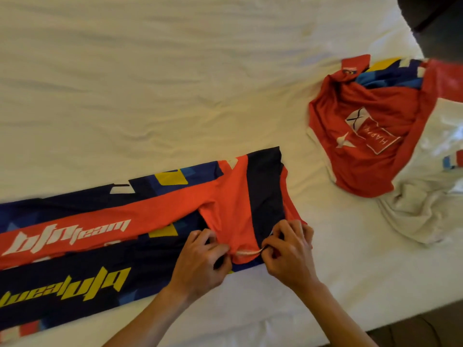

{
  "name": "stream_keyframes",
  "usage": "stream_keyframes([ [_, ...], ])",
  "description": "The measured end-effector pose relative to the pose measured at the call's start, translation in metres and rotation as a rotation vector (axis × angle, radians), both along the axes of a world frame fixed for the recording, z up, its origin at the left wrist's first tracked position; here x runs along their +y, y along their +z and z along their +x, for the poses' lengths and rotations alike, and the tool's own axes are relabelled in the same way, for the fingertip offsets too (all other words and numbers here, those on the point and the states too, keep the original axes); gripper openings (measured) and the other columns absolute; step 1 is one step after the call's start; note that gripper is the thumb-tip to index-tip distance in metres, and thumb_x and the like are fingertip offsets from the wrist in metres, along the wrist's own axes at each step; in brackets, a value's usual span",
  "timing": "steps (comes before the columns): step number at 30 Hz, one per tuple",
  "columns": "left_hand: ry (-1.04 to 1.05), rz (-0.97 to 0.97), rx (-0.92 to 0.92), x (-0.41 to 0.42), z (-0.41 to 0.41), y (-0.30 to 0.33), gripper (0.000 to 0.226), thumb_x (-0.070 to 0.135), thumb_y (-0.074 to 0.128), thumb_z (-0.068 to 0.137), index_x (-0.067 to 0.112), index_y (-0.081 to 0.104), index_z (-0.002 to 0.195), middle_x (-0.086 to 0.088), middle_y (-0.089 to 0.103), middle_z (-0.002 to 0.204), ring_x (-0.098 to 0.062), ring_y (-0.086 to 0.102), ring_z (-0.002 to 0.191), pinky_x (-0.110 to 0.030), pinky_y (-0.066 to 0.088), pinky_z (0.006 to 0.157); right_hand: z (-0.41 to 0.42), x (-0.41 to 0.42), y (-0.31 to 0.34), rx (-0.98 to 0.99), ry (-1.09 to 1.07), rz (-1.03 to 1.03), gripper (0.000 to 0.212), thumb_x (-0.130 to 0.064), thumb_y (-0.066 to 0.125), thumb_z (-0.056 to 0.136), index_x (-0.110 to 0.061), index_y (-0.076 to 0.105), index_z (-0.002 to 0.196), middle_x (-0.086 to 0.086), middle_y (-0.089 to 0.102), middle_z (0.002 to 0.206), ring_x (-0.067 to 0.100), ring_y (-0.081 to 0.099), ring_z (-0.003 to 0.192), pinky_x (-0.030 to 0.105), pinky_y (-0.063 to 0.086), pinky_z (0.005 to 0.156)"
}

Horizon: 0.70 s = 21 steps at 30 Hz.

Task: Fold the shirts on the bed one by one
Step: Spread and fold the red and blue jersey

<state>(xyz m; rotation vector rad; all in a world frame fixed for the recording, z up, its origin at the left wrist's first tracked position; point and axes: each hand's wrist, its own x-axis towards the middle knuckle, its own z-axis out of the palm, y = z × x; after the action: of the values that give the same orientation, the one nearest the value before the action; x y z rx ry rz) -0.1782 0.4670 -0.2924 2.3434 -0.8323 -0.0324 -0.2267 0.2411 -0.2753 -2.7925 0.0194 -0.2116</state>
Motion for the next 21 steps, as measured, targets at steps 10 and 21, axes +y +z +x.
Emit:
stream_keyframes([
  [10,0.821,-0.653,0.838,-0.024,0.058,0.008,0.022,0.021,0.063,0.096,0.007,0.068,0.080,-0.001,0.050,0.064,-0.012,0.040,0.061,-0.032,0.033,0.057,0.126,-0.007,0.017,0.386,-0.227,0.930,0.013,-0.024,0.067,0.083,-0.026,0.068,0.097,-0.013,0.065,0.078,0.003,0.063,0.075,0.018,0.049,0.061],
  [21,1.001,-0.628,0.909,-0.017,0.063,-0.006,0.015,0.014,0.070,0.090,0.021,0.065,0.078,0.003,0.062,0.067,-0.013,0.052,0.066,-0.037,0.046,0.066,0.112,-0.004,-0.010,0.036,-0.548,0.777,0.047,0.004,0.060,0.087,-0.019,0.057,0.127,-0.003,0.065,0.107,0.006,0.064,0.088,0.025,0.055,0.079],
])
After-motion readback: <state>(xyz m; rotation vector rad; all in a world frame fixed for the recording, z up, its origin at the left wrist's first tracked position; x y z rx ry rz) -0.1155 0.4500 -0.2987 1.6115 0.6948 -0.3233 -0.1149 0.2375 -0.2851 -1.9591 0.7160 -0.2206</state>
